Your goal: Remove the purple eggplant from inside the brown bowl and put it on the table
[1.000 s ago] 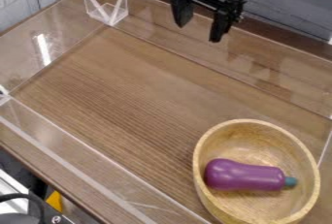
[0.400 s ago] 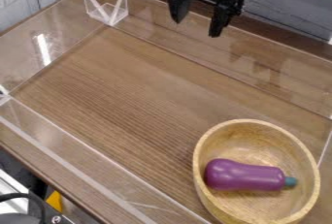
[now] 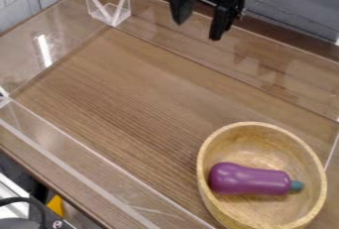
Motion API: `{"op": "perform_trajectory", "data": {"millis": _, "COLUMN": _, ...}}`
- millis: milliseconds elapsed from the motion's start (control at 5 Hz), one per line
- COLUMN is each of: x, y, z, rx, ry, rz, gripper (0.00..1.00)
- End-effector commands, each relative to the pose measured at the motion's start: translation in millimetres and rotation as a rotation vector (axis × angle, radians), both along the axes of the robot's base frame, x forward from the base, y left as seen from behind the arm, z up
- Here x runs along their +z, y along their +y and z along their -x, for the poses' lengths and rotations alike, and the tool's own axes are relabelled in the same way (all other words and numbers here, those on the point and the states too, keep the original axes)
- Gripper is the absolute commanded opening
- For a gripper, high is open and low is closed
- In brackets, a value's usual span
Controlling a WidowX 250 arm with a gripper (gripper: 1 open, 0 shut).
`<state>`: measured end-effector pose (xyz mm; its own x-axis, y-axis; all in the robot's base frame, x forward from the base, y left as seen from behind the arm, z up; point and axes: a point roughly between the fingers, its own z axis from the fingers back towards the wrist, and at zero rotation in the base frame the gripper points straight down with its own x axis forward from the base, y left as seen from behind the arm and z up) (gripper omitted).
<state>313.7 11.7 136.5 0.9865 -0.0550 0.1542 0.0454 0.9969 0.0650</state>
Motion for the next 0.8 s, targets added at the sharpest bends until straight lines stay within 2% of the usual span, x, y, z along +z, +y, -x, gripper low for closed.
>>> {"op": "perform_trajectory", "data": {"millis": 0, "x": 3.1, "y": -5, "z": 1.5, "rx": -0.049, "ry": -0.018, "rz": 0.003, "gripper": 1.0}}
{"op": "perform_trajectory", "data": {"millis": 200, "x": -6.3, "y": -5, "z": 0.1, "rx": -0.166, "ry": 0.002, "rz": 0.009, "gripper": 1.0}}
{"op": "perform_trajectory", "data": {"millis": 400, "x": -9.7, "y": -16, "z": 10.1, "rx": -0.415, "ry": 0.028, "rz": 0.028, "gripper": 1.0}}
{"op": "perform_trajectory", "data": {"millis": 600, "x": -18.6, "y": -34, "z": 24.0, "rx": -0.602, "ry": 0.04, "rz": 0.047, "gripper": 1.0}}
